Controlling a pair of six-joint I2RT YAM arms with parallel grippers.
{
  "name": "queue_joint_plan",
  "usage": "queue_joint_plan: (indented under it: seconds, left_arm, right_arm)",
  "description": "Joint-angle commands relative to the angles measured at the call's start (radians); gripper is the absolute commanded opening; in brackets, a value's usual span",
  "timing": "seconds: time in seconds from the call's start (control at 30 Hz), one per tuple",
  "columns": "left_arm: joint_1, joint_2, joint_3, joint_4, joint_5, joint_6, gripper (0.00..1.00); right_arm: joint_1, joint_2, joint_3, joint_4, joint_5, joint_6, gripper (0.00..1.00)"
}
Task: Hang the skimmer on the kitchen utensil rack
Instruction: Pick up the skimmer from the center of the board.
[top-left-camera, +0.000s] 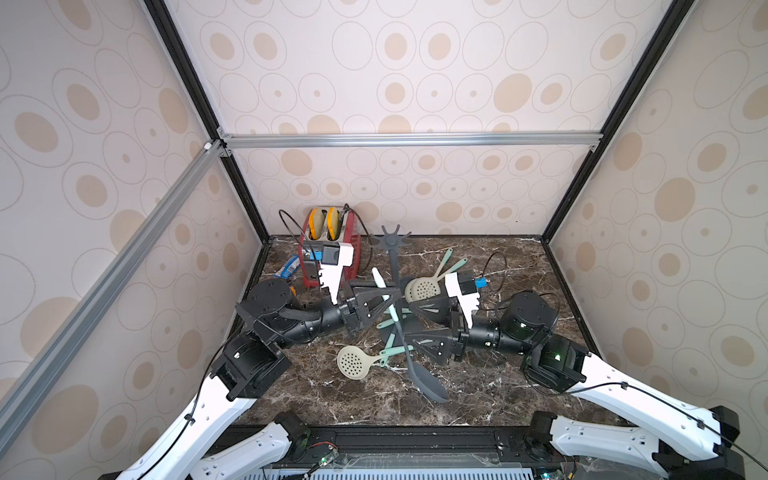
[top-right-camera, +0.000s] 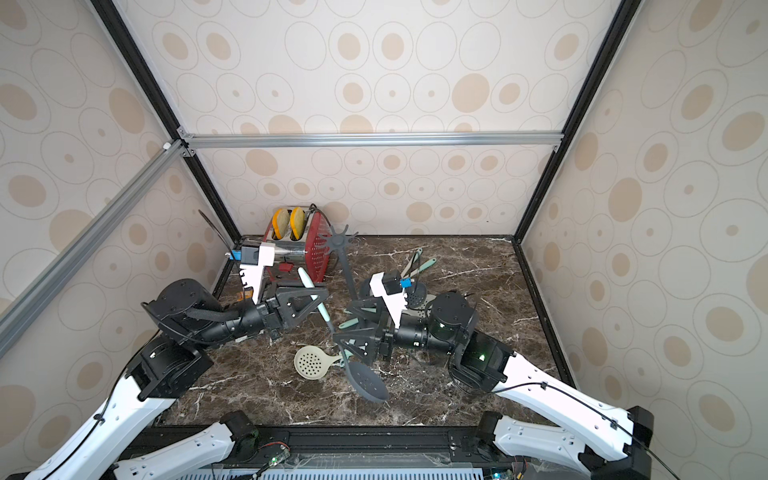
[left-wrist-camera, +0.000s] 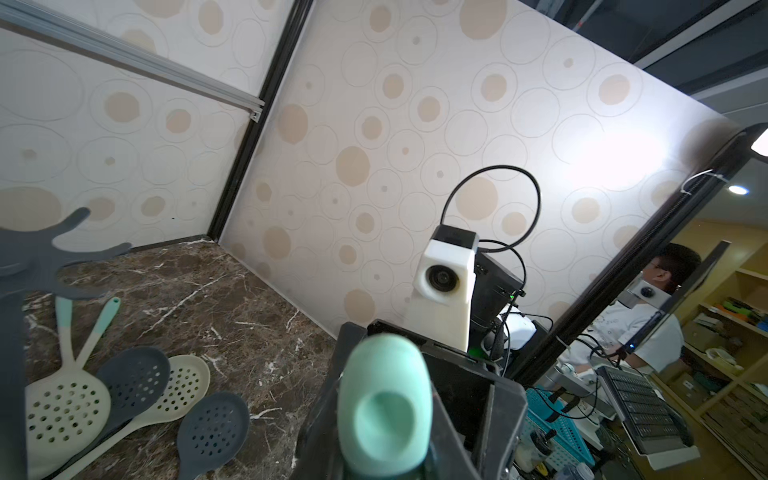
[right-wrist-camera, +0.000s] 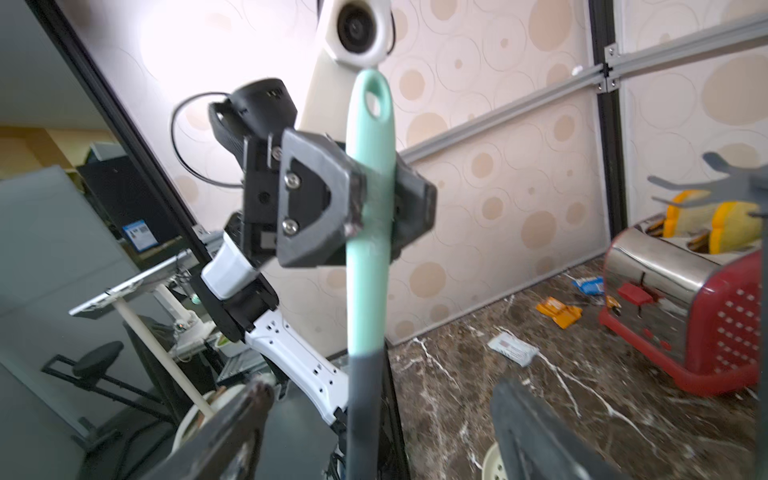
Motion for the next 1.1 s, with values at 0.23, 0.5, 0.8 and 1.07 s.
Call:
queue_joint_plan:
  seconds: [0.23, 0.5, 0.8, 1.07]
  left_arm:
    - [-0.004, -0.01, 0.023, 0.201, 0.116, -0.104, 0.0]
    - [-0.004, -0.021, 0.012, 0.201, 0.119, -0.098, 0.0]
    - [-0.004, -0.022, 0.006, 0.191, 0.106, -0.086, 0.0]
    - [-0.004, -0.042, 0.038, 0.043, 0.036, -0.003, 0.13]
  right_arm:
    - [-0.001, 0.109, 0.07, 0.247, -0.059, 0.136, 0.66]
    - [-0.003, 0.143, 0.056, 0.382, -0.107, 0.242, 0.48]
    - [-0.004, 0.127, 0.039, 0.362, -0.101, 0.234, 0.14]
    - [-0.003, 0.022, 0.035, 0.114, -0.003, 0.065, 0.0]
